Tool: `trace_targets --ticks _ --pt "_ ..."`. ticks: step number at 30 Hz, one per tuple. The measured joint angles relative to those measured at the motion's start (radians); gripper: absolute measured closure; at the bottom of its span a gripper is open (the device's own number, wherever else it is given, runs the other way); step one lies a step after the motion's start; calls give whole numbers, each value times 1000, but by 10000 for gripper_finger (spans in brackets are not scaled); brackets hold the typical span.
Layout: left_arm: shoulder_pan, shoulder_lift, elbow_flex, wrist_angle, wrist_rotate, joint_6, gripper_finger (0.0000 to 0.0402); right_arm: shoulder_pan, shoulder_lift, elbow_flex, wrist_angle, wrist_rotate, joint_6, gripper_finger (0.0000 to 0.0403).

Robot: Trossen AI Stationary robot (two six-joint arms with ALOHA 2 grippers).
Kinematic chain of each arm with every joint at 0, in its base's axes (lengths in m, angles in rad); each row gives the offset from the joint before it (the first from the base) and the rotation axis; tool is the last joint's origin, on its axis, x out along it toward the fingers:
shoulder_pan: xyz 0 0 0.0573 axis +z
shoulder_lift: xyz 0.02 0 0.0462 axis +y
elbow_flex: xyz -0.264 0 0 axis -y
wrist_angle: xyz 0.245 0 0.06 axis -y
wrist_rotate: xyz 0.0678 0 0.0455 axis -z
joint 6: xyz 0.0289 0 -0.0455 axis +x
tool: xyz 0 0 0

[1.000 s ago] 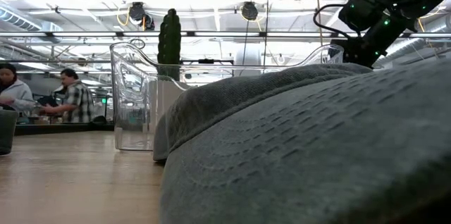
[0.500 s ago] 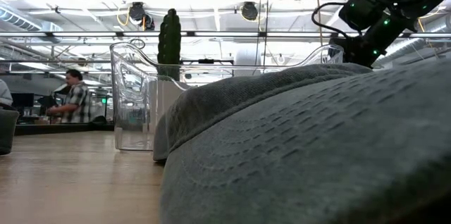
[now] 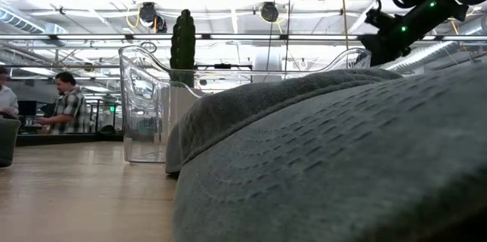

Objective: Pick & Place hat
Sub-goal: Put the top left gray cap into the top transparent bin

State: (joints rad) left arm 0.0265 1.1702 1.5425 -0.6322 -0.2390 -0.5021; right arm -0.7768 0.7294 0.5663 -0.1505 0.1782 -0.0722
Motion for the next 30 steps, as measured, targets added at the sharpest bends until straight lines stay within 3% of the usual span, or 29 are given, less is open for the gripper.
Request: trace_targets --ticks 6,10,16,24,30 --pt "22 -8 -1 4 0 21 309 -2 97 129 -7 4 312 309" --pt "48 -19 -1 6 -1 43 309 -24 256 329 -175 -4 452 309" --pt "76 -41 -1 -1 2 73 309 -75 503 545 -417 -180 654 309" --pt "73 -62 0 -43 4 78 309 -144 652 593 -497 -158 859 278" --pt "73 -71 -1 -105 35 54 309 -143 662 593 -464 -174 797 217"
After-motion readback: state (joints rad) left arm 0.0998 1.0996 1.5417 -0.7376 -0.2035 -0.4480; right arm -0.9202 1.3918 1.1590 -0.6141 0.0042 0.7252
